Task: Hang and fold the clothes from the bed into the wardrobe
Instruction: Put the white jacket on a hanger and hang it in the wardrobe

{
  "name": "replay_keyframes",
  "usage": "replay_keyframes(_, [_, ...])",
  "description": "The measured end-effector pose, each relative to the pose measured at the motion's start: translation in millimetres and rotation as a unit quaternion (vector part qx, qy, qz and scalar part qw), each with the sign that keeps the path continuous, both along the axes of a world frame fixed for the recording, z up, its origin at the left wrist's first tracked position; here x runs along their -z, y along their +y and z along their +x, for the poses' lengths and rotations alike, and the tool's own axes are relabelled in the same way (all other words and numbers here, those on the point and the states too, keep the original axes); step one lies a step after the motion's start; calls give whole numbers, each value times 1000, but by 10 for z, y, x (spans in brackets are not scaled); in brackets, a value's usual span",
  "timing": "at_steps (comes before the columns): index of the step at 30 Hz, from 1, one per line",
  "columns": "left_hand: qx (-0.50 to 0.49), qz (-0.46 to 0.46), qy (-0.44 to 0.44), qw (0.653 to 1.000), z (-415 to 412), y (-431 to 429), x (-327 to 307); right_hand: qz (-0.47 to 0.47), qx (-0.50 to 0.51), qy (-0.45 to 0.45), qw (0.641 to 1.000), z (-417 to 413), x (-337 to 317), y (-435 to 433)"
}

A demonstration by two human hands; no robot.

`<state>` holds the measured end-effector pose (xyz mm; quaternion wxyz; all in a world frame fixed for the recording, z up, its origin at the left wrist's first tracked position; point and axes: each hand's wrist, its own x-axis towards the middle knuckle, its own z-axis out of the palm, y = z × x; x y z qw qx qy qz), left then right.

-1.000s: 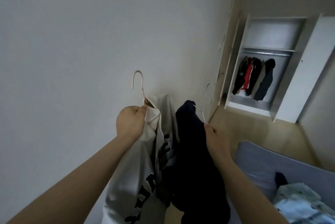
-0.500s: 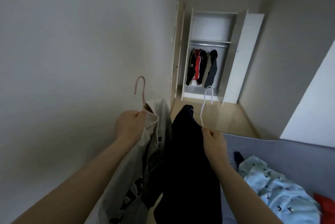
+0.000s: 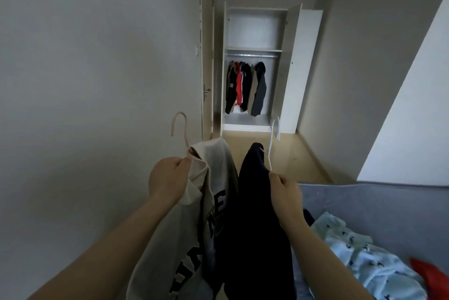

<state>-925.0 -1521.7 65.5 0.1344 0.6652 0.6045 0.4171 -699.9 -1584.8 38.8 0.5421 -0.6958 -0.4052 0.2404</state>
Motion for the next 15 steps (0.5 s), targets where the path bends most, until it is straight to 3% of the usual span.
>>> replay_keyframes(15, [114, -26, -48, 992, 837, 2182, 69, -15, 54, -57, 997, 707, -175, 1675])
